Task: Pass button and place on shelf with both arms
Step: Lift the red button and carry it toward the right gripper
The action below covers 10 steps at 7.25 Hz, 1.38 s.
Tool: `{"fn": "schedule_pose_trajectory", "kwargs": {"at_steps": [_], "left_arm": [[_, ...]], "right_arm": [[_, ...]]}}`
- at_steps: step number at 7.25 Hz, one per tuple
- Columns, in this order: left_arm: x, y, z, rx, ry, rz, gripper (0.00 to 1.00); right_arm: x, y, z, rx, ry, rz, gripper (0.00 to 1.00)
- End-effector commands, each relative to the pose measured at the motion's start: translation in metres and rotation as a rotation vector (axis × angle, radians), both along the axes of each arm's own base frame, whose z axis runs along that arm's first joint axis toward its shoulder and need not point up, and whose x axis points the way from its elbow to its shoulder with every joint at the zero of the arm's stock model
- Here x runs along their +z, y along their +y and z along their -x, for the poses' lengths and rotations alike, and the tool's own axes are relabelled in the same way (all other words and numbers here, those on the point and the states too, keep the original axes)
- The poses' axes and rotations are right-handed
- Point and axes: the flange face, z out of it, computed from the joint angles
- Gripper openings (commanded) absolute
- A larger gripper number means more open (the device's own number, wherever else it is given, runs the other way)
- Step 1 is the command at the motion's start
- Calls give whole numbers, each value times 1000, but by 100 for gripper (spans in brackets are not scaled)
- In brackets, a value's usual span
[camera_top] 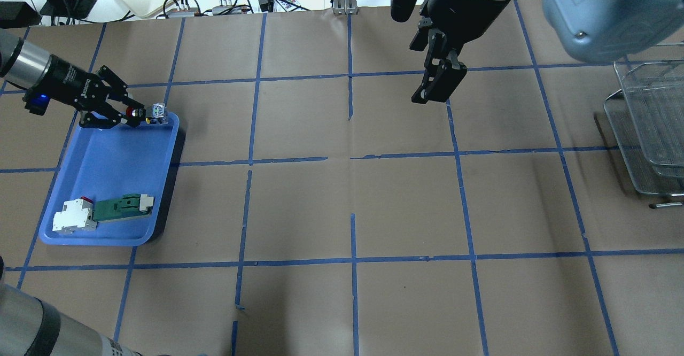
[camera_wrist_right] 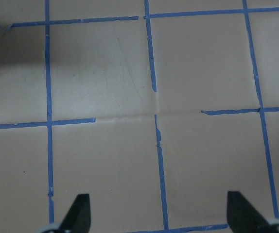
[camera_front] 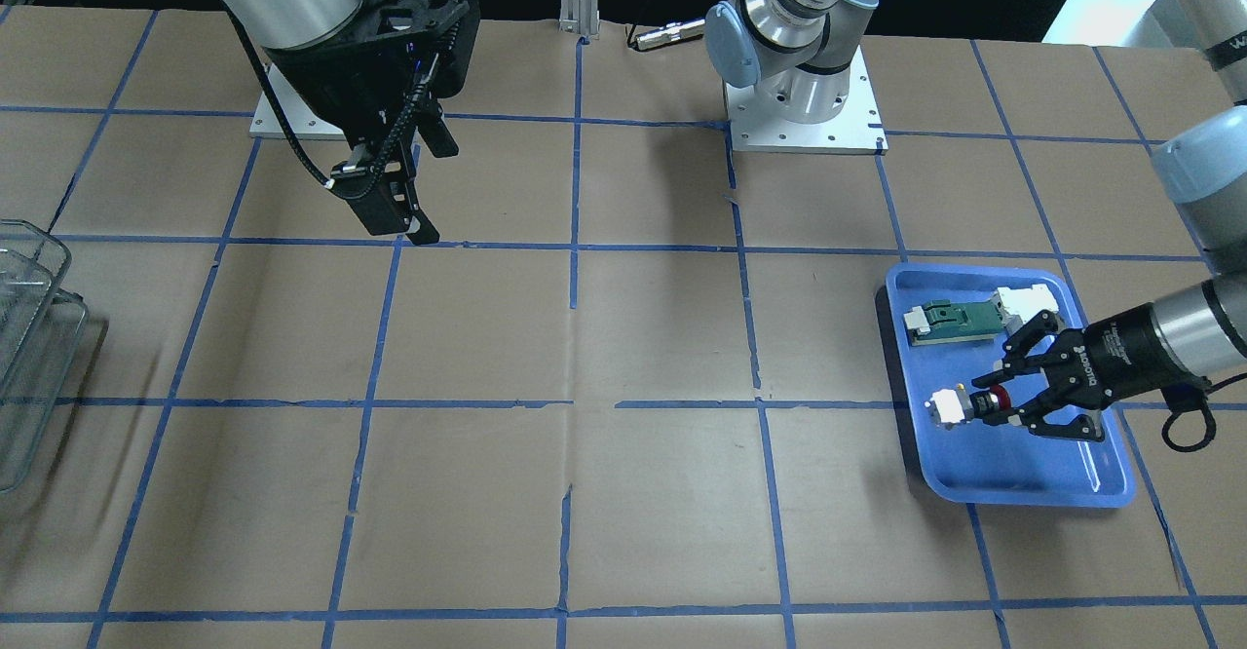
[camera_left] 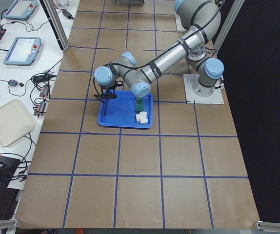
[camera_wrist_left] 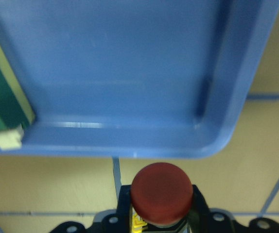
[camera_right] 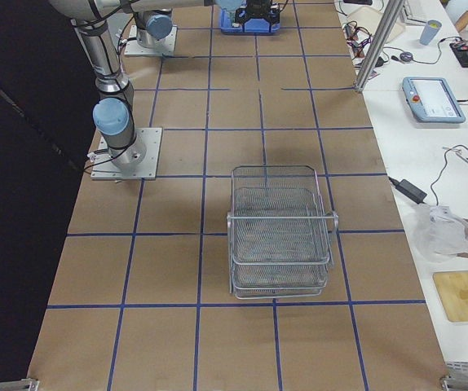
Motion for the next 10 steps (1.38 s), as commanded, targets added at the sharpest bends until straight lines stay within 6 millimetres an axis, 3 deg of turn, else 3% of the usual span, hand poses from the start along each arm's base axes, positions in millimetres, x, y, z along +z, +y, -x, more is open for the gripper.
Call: {"fn": "schedule_pose_trajectory", "kwargs": {"at_steps": [1,3,5,8,10], "left_arm": [[37,1,103,16,124,-3,0],[68,10,192,57,229,-41,0],[99,30,273,28,211,-78,0],[133,72,346,1,199,-113,0],[157,92,365,4,197,-105,0]], "right_arm": [[-6,-4,0,91,2,13,100],[-3,-7,-3,91,-45,-12,100],[-9,-22,-6,88,-62,-57,100],[-10,-16,-10,89,-49,-109,100],[-12,-16,-12,69,-57,-117,100]]}}
